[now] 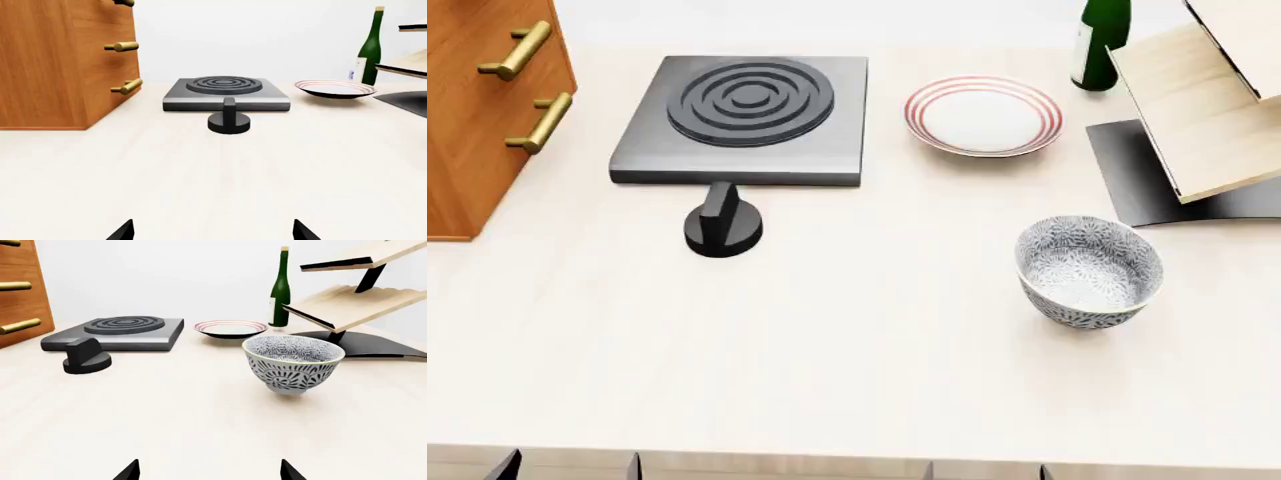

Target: Put the bowl on the stove.

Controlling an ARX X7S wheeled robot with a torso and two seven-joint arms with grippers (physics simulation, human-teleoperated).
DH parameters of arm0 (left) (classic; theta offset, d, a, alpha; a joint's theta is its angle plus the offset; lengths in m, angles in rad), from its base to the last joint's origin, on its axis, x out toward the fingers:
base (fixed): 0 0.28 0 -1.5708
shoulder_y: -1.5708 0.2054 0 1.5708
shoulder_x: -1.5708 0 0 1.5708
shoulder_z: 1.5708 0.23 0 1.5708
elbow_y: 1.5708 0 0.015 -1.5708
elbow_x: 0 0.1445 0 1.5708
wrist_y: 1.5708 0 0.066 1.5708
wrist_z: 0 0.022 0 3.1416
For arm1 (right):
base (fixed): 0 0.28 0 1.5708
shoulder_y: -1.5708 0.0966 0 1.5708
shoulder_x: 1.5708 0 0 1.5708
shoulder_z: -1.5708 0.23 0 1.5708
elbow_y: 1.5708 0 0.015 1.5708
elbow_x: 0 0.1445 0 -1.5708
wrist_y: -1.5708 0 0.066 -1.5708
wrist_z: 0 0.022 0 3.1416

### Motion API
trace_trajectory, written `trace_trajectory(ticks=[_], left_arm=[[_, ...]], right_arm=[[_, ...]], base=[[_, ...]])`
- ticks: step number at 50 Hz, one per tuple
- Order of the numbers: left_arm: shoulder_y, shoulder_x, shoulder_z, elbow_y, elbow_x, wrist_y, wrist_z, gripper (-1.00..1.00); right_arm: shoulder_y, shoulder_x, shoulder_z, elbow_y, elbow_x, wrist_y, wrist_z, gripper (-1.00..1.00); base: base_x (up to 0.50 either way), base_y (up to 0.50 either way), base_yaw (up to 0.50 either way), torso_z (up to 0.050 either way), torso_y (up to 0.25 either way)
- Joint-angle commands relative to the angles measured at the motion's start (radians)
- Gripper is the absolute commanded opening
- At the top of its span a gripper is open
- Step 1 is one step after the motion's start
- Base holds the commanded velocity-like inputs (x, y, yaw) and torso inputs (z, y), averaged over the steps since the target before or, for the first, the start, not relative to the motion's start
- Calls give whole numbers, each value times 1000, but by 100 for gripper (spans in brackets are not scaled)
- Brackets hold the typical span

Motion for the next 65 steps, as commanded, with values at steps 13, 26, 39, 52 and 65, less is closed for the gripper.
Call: trace_trajectory(ticks=[13,26,39,52,65], left_arm=[[3,-48,47,7,-93,11,-37,100],[3,-34,31,7,-75,5,-20,100],[3,-61,65,12,-96,14,-46,100],[-34,-101,39,156,-113,-27,-96,100],[-193,-218,-226,680,-386,-201,-143,100]], right_arm=[[8,47,-51,7,80,16,42,100],[6,33,-34,5,67,24,25,100],[7,57,-62,3,91,22,60,100],[81,166,28,-301,252,288,53,100],[133,448,585,-707,632,732,86,100]], base=[[0,0,0,0,0],[0,0,0,0,0],[0,0,0,0,0],[0,0,0,0,0],[0,0,0,0,0]])
